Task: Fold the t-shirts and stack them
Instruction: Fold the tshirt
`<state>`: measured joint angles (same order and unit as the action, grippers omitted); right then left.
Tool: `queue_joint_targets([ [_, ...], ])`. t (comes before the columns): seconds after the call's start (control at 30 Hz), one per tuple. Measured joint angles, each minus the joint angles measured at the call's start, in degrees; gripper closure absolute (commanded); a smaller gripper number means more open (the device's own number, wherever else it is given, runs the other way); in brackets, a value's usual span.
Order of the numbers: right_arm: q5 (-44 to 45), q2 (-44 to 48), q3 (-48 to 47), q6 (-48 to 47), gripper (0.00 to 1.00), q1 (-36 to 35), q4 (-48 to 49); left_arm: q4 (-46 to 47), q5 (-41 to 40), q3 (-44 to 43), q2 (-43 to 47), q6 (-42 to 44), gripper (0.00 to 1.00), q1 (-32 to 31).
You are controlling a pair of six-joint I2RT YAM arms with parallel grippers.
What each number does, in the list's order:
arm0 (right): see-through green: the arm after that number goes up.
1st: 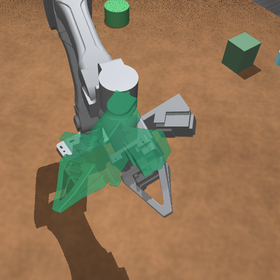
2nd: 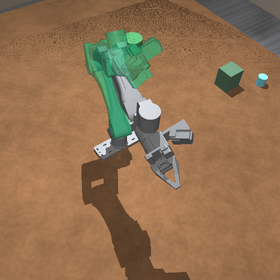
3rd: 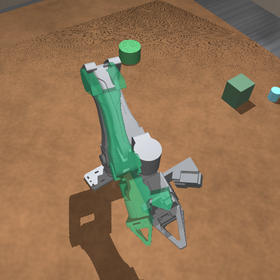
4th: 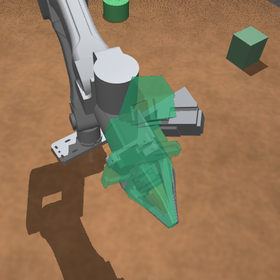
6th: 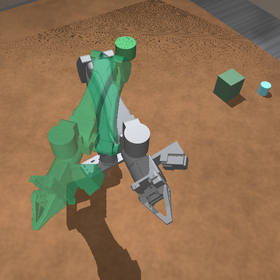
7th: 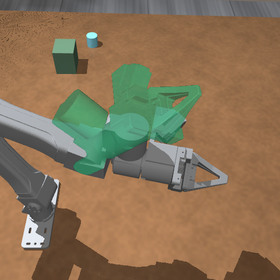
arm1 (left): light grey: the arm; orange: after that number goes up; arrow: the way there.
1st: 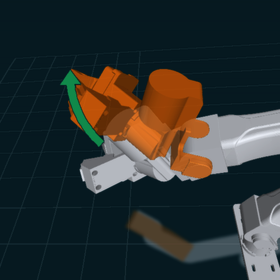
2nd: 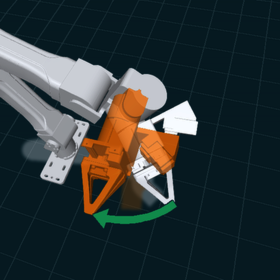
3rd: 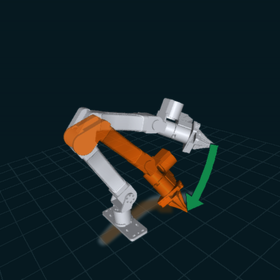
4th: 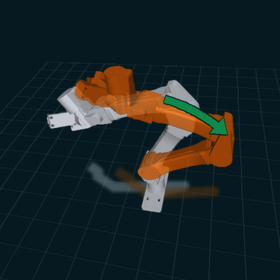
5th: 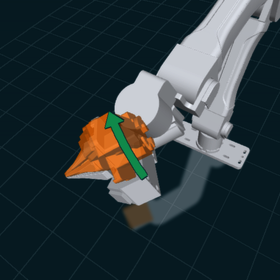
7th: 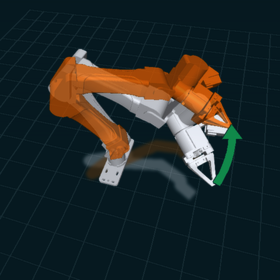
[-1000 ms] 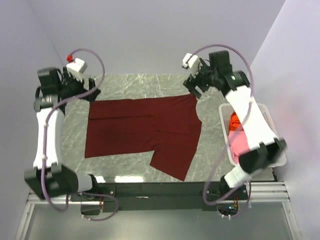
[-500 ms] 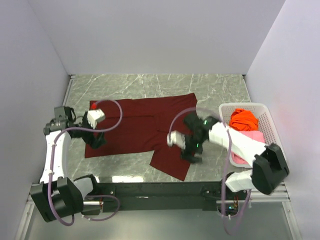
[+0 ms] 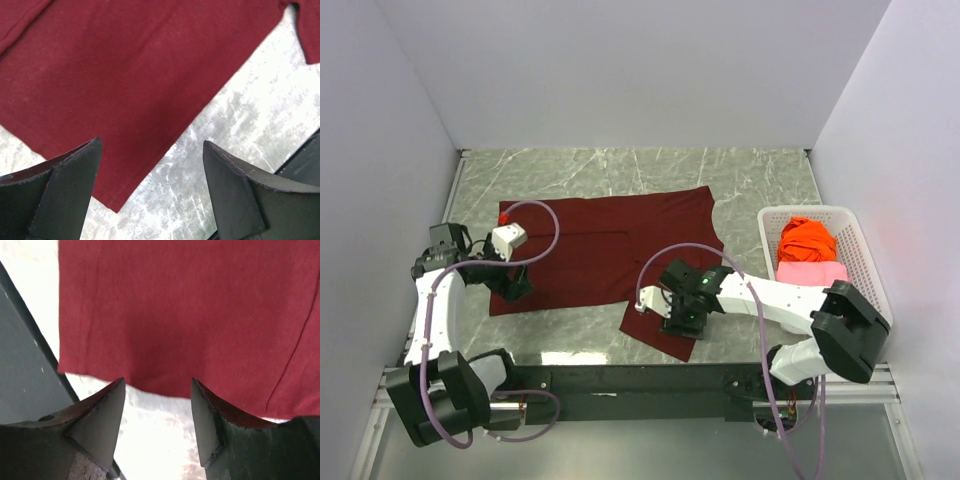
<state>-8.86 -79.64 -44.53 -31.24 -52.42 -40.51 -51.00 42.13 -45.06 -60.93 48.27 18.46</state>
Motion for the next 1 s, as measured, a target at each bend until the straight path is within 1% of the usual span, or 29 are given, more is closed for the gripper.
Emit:
queue_joint_targets([
  [0.1,0.3,-0.6,0.0,1.7,0.41,-1.1,1.8,0.7,0.0,0.0,-0.7,-0.1,0.16,1.5],
  [0.2,0.2,-2.0,0.0,3.0,0.41,-1.6,2.5,0.6,0.8,-0.1,-2.8,0.6,0.18,5.7],
  [0.27,0.2,-3.0,0.1,3.4,0.40,-1.7,2.6,-1.5,1.9,-1.7,-6.3,3.0,0.18,9.1],
  [0.33,-0.1,-3.7,0.3,3.5,0.40,-1.7,2.8,-3.0,2.5,-3.8,-9.9,5.4,0.20,10.7],
  [0.4,-0.2,-4.3,0.6,3.5,0.46,-1.7,3.1,-4.0,2.9,-5.1,-12.4,7.3,0.23,11.3],
  [0.43,-0.1,-4.4,0.7,3.5,0.50,-1.7,3.4,-4.4,3.0,-5.4,-13.0,8.6,0.24,11.5],
  [0.47,0.3,-4.6,0.7,3.5,0.63,-1.7,3.7,-4.8,2.9,-5.4,-13.2,10.1,0.24,11.6],
  [0.53,1.3,-5.0,0.6,3.7,0.83,-1.7,4.5,-5.7,2.6,-5.4,-13.0,12.9,0.26,11.8],
  [0.57,1.6,-5.3,0.4,3.8,1.00,-1.7,4.7,-6.0,2.3,-5.1,-12.5,15.8,0.30,11.9],
  [0.63,1.9,-5.8,-0.2,4.5,1.00,-1.7,4.9,-6.5,1.5,-4.4,-11.8,19.9,0.34,12.0],
  [0.67,1.9,-5.9,-0.3,4.6,1.00,-1.7,4.7,-7.1,1.2,-3.9,-11.5,22.3,0.38,12.0],
  [0.7,1.8,-6.0,-0.5,4.7,1.00,-1.5,4.6,-8.0,0.6,-3.5,-11.3,24.9,0.44,12.1],
  [0.8,1.1,-6.0,-1.0,4.8,1.00,-0.4,3.8,-10.9,-1.5,-3.1,-12.3,34.6,0.53,12.1],
  [0.9,0.1,-6.1,-2.8,4.5,1.00,1.3,2.2,-12.9,-3.7,-3.2,-15.6,42.2,0.59,12.1],
  [0.97,-0.3,-6.1,-4.3,4.2,1.00,2.5,1.5,-13.3,-5.5,-3.2,-18.6,46.0,0.59,12.1],
  [1.0,-0.6,-6.2,-4.9,4.1,1.00,3.1,1.3,-13.5,-6.4,-3.5,-20.2,47.5,0.57,12.1],
])
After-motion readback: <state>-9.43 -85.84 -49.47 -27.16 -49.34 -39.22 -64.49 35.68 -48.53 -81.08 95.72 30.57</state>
